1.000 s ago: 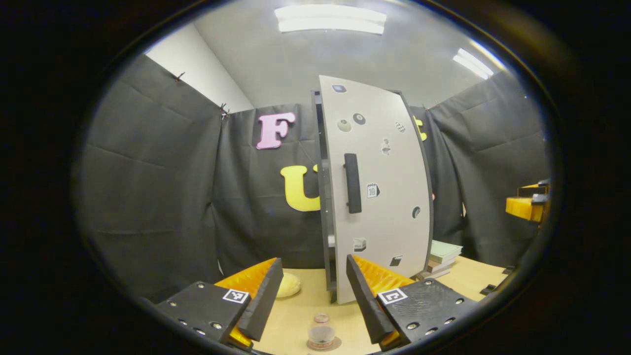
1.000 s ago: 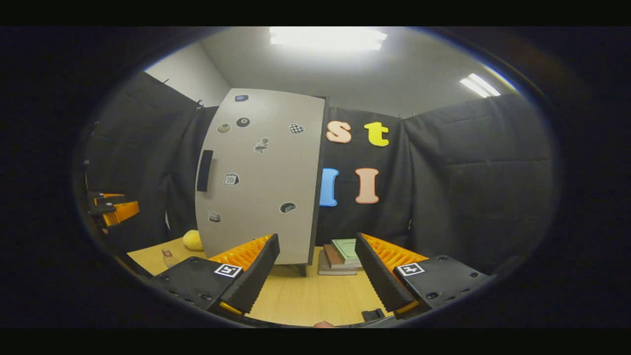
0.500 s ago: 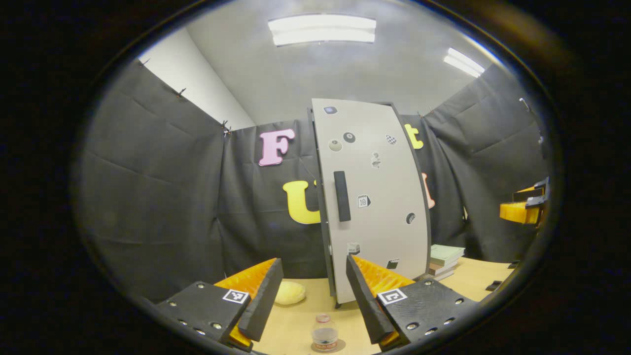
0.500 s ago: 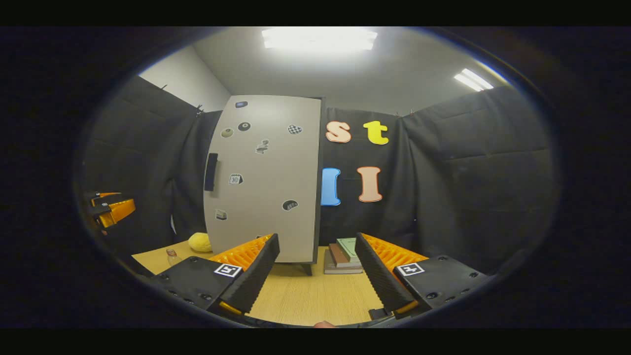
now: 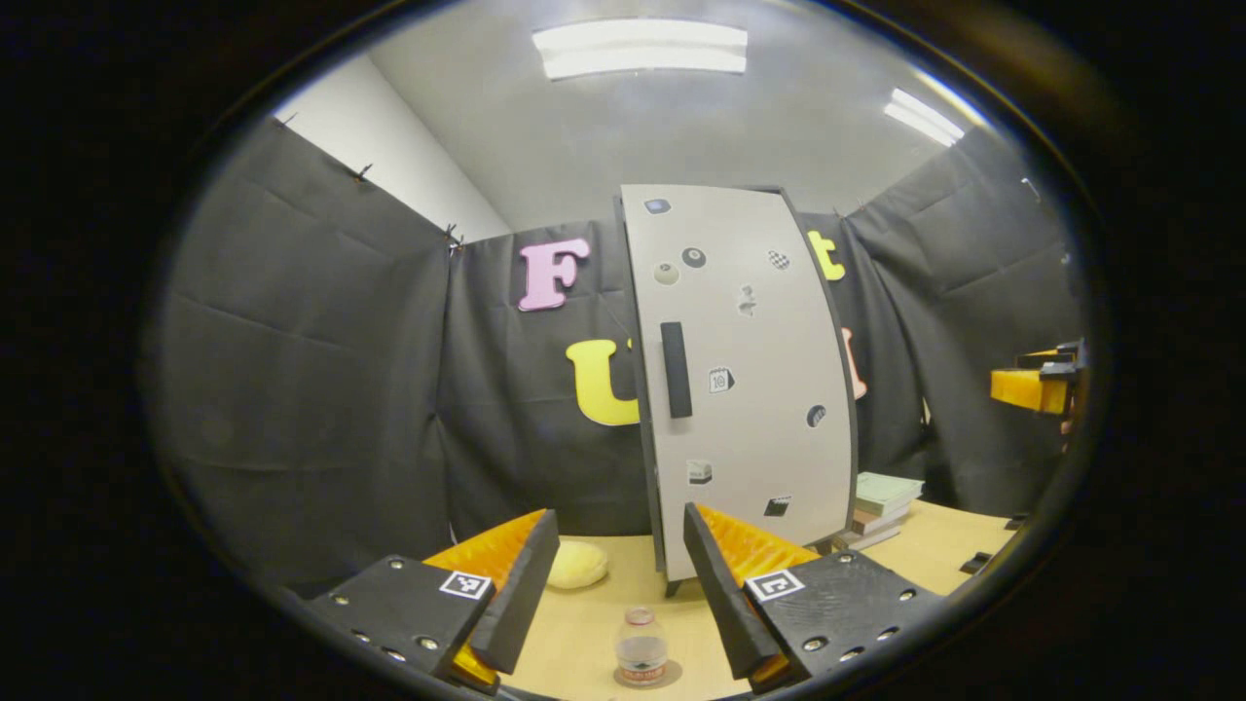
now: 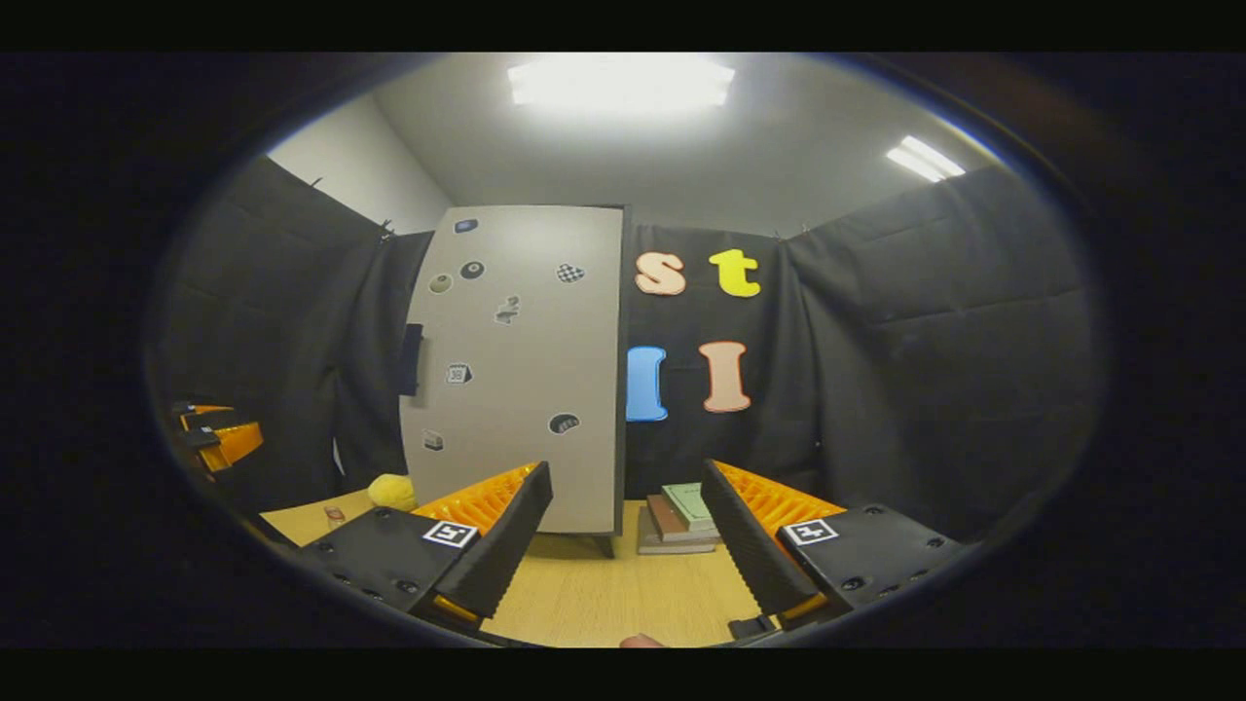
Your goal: Open the cabinet door with the right hand, grasp the bottle in the cabinet with the left hand and place it on the coaster, then close the cabinet door with the right hand.
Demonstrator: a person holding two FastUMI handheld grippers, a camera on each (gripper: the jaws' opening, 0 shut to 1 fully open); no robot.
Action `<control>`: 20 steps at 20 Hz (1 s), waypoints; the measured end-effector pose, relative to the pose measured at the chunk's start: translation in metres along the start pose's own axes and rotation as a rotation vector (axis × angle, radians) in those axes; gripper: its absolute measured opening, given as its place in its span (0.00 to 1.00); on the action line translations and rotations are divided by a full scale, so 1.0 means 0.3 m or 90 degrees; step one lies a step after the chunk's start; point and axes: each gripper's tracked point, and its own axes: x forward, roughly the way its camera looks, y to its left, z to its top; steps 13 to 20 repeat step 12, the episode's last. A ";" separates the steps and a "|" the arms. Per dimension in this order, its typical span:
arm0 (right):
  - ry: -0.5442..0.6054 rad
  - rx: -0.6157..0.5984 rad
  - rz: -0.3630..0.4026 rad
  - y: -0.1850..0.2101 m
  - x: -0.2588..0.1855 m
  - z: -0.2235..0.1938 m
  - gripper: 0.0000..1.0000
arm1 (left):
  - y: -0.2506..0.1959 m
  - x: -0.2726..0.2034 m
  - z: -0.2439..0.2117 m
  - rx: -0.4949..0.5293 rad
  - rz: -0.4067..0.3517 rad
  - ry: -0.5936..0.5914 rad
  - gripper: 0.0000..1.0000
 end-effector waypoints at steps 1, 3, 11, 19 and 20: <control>-0.004 -0.002 -0.001 -0.004 0.004 0.011 0.98 | 0.005 -0.002 0.005 -0.002 0.001 -0.004 0.79; -0.012 -0.002 -0.002 0.000 0.014 0.030 0.98 | 0.015 -0.012 0.001 -0.003 0.006 -0.009 0.77; -0.015 -0.009 -0.002 0.026 0.034 0.034 0.98 | 0.035 0.011 -0.013 0.005 0.014 -0.007 0.77; -0.014 -0.009 -0.002 0.031 0.037 0.031 0.98 | 0.036 0.018 -0.020 0.005 0.012 -0.006 0.77; -0.014 -0.009 -0.002 0.031 0.037 0.031 0.98 | 0.036 0.018 -0.020 0.005 0.012 -0.006 0.77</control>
